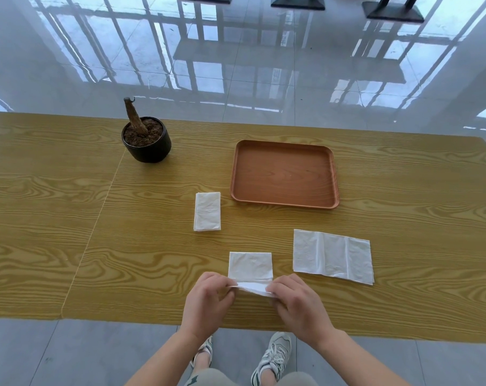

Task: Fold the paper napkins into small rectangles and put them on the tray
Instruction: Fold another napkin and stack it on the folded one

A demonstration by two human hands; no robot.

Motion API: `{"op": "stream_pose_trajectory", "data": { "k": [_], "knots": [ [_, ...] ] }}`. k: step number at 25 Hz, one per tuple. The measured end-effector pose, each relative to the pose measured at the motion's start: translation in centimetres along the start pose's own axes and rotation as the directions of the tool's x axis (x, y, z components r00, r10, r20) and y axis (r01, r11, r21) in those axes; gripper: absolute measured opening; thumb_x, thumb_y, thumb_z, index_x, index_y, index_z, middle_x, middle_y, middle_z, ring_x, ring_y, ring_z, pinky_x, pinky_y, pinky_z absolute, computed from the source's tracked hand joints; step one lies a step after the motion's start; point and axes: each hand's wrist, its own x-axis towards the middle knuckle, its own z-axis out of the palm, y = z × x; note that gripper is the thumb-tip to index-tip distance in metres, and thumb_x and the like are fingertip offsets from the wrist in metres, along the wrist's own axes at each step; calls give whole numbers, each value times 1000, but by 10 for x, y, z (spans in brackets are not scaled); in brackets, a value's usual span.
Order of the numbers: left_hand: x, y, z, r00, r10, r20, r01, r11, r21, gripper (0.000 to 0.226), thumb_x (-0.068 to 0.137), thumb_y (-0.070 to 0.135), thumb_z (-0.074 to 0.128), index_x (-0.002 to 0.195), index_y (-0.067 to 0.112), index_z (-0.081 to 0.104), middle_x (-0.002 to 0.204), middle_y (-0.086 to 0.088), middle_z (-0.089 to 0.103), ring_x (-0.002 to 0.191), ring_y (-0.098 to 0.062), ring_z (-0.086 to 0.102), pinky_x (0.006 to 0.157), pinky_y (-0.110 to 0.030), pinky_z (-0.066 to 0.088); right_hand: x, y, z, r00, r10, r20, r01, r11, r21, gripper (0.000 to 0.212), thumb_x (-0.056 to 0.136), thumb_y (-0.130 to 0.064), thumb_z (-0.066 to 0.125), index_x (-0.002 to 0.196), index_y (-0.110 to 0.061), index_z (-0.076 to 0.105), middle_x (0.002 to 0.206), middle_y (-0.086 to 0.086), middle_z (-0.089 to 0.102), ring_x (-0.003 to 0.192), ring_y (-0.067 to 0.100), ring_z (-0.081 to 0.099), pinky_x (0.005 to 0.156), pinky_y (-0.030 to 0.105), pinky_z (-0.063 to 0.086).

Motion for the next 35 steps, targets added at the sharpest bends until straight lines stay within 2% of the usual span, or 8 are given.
{"op": "stream_pose_trajectory", "data": {
  "k": [2, 6, 14, 23, 26, 28, 31, 35],
  "knots": [
    [3, 1, 1, 998, -61, -6, 61, 998, -28, 14, 82, 17, 77, 88, 29, 76, 87, 18, 65, 91, 3, 58, 74, -19, 49, 5, -1, 1, 994, 99, -42, -95, 992, 88, 12, 87, -7, 72, 91, -18, 71, 86, -12, 67, 81, 13, 57, 68, 33, 53],
    [14, 9, 6, 977, -184, -111, 171, 978, -116, 10, 83, 19, 78, 86, 28, 76, 81, 16, 67, 82, -5, 61, 72, -26, 50, 20, -1, 3, 962, 271, -35, -260, 947, 191, 4, 91, -16, 70, 90, -19, 72, 78, -15, 62, 79, 11, 57, 71, 31, 50],
    [38, 16, 12, 934, -344, -102, 321, 928, -188, 13, 87, 22, 74, 82, 34, 69, 73, 11, 69, 74, -10, 64, 69, -32, 54, 53, 4, 4, 919, 394, 17, -392, 905, 168, 21, 93, -30, 65, 74, -26, 58, 74, -12, 57, 73, 8, 52, 63, 24, 41],
    [58, 15, 10, 887, -447, -115, 434, 892, -124, 5, 88, 35, 71, 90, 31, 72, 77, 13, 68, 74, -9, 65, 64, -33, 55, 65, 6, 4, 879, 474, 43, -475, 870, 133, 11, 92, -30, 64, 86, -22, 62, 73, -11, 61, 72, 13, 59, 66, 37, 54],
    [54, 13, 11, 918, -333, -214, 329, 943, -54, 18, 87, 23, 73, 105, 22, 70, 89, 6, 64, 78, -13, 61, 65, -34, 54, 65, 9, 6, 884, 468, -13, -461, 874, 154, 15, 91, -28, 68, 103, -22, 59, 79, -13, 58, 72, 8, 56, 65, 29, 50],
    [43, 6, 13, 967, -96, -237, 129, 983, 128, 22, 84, 15, 74, 105, 17, 69, 99, 3, 62, 86, -18, 61, 63, -33, 53, 62, 12, 8, 900, 433, -56, -423, 896, 132, 24, 90, -30, 69, 110, -23, 57, 90, -12, 54, 74, 8, 55, 66, 27, 49],
    [29, -9, 17, 970, 241, -27, -195, 842, 503, 29, 83, 26, 73, 111, 20, 68, 121, -5, 63, 108, -26, 59, 74, -39, 51, 59, 14, 11, 933, 361, -13, -360, 933, 22, 41, 90, -37, 68, 127, -26, 55, 110, -10, 53, 84, 13, 60, 67, 30, 52],
    [29, -12, 20, 984, 176, -4, -138, 780, 610, 36, 84, 37, 69, 118, 25, 65, 127, -10, 60, 114, -29, 57, 78, -43, 48, 67, 16, 10, 940, 340, 15, -339, 939, -62, 28, 92, -32, 68, 117, -24, 62, 107, -10, 51, 80, 14, 59, 62, 27, 48]
  ]
}}
